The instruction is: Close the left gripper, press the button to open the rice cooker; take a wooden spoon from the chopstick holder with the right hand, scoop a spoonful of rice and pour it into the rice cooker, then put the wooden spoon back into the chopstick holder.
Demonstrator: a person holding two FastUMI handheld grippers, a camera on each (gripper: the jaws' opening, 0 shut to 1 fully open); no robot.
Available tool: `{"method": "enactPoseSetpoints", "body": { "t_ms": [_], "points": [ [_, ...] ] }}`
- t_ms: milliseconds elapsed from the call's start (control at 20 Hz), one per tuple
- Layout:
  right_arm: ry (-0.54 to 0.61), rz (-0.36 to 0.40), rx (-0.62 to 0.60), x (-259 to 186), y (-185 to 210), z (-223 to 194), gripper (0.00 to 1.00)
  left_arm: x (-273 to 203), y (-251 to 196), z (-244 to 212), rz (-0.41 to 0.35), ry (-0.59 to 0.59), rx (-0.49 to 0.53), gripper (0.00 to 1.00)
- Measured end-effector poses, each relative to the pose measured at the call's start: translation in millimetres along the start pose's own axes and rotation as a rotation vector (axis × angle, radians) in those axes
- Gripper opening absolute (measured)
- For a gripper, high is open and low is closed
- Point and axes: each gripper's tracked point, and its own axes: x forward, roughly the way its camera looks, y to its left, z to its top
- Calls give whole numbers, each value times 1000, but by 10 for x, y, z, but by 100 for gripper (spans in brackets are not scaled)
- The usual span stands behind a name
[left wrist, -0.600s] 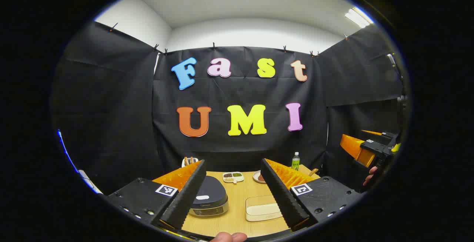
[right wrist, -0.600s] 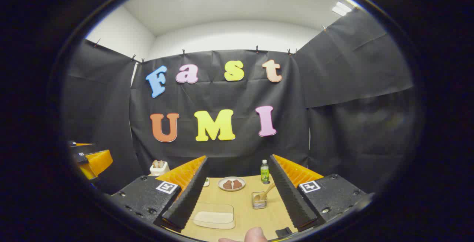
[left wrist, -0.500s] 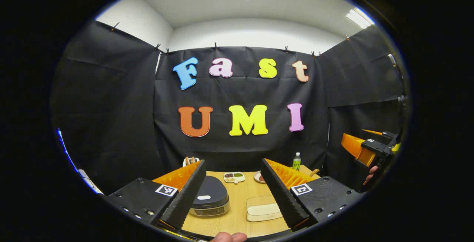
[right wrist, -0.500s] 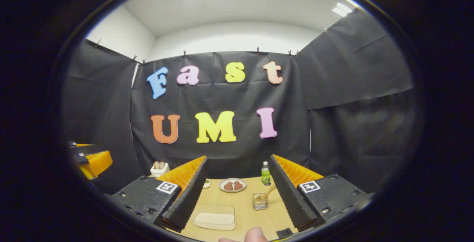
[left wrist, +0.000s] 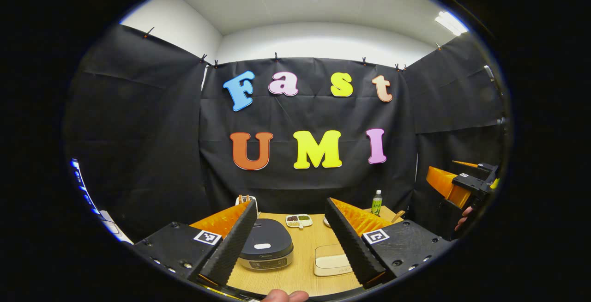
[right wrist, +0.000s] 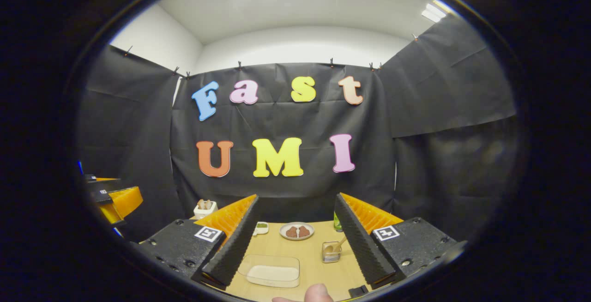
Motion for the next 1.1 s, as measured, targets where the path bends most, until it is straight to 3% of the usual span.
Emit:
{"method": "enactPoseSetpoints", "body": {
  "t_ms": [650,950,1100],
  "points": [
    [7,-15,-12,211,-164,-23,100,246,0,-159,18,33,12,96],
    [24,-20,-13,514,-271,-107,100,377,187,-466,54,113,6,95],
    [41,-14,8,695,-320,-216,100,484,420,-770,95,219,-13,96]
  ]
}}
